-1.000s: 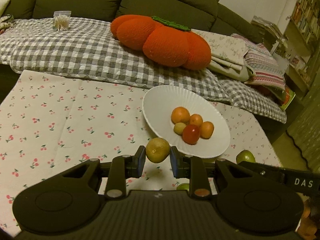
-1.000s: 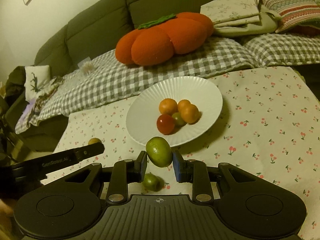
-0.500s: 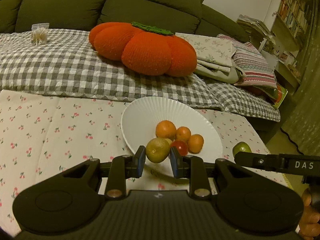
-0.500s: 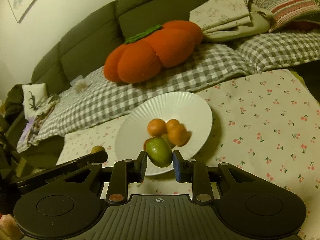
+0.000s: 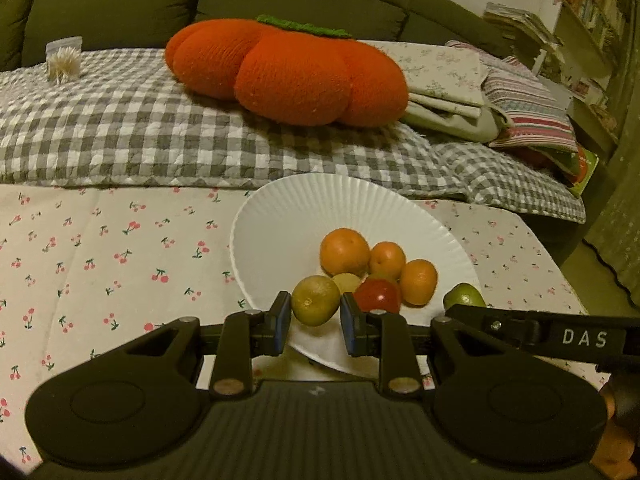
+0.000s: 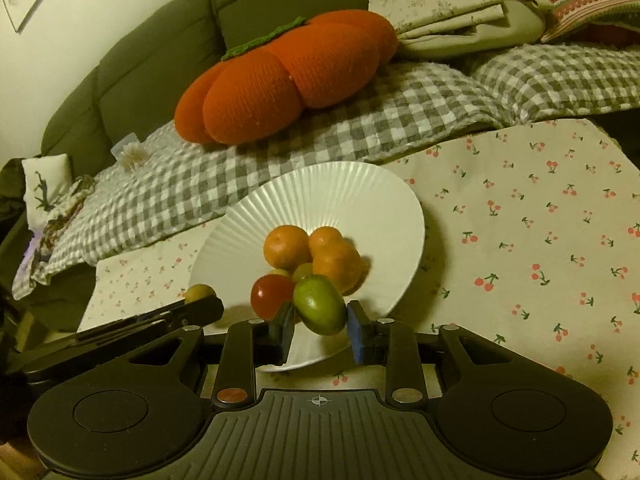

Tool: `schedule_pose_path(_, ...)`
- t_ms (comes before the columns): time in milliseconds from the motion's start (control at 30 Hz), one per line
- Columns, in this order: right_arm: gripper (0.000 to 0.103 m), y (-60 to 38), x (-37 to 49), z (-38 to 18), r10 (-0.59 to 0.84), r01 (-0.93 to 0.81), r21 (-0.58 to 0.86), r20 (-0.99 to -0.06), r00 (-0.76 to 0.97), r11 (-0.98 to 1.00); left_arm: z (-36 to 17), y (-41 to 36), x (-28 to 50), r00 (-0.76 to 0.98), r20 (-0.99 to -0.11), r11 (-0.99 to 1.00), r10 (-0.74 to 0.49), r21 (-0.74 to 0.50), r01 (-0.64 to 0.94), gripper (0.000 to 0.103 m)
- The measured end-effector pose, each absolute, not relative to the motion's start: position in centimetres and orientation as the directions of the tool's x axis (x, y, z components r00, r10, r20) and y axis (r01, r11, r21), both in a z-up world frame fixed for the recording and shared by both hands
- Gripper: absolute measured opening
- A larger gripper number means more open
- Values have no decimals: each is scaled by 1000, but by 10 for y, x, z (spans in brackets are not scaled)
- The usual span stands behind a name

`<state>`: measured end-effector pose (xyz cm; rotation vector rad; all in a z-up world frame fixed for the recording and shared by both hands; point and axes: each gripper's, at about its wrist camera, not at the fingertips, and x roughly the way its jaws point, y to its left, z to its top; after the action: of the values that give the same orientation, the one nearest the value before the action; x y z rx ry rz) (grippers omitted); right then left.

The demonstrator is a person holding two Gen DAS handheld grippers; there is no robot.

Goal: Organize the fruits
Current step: 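Carry the lime with the right gripper while the left carries its fruit to the plate, then open the right gripper over the plate while the left gripper releases its fruit there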

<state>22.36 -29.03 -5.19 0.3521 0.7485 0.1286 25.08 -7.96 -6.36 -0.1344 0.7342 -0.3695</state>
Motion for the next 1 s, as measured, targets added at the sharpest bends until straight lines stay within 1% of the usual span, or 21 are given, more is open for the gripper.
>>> schedule_pose_path(33, 30, -290, 224, -52, 236, 12, 357, -643, 729, 934, -64, -80, 252, 683, -629, 929, -371, -244, 279, 25)
schedule_pose_path(67, 34, -290, 224, -52, 234, 14, 356, -642, 730, 934, -64, -79, 251, 684, -628, 929, -371, -241, 282, 25)
schedule_pose_path(100, 43, -290, 224, -51, 229, 20, 357, -640, 734, 934, -64, -79, 252, 683, -629, 928, -372, -242, 284, 25)
schedule_pose_path(167, 49, -291, 223, -49, 222, 27, 360, -632, 743, 933, -63, -77, 252, 681, -629, 927, -375, -251, 278, 27)
schedule_pose_path(233, 49, -292, 223, -48, 219, 31, 362, -630, 745, 932, -61, -74, 252, 684, -622, 925, -381, -265, 274, 41)
schedule_pose_path(300, 49, -295, 221, -46, 218, 39, 368, -630, 746, 929, -58, -72, 250, 691, -615, 924, -381, -269, 271, 46)
schedule_pose_path(500, 49, -304, 217, -39, 207, 74, 393, -624, 753, 917, -54, -65, 248, 689, -617, 923, -381, -292, 250, 47)
schedule_pose_path(833, 49, -298, 202, -27, 179, 58, 338, -627, 758, 939, -49, -46, 239, 683, -632, 927, -365, -317, 202, 47)
schedule_pose_path(1000, 55, -291, 194, -24, 172, 42, 309, -631, 757, 950, -47, -47, 229, 675, -654, 938, -342, -283, 200, 47)
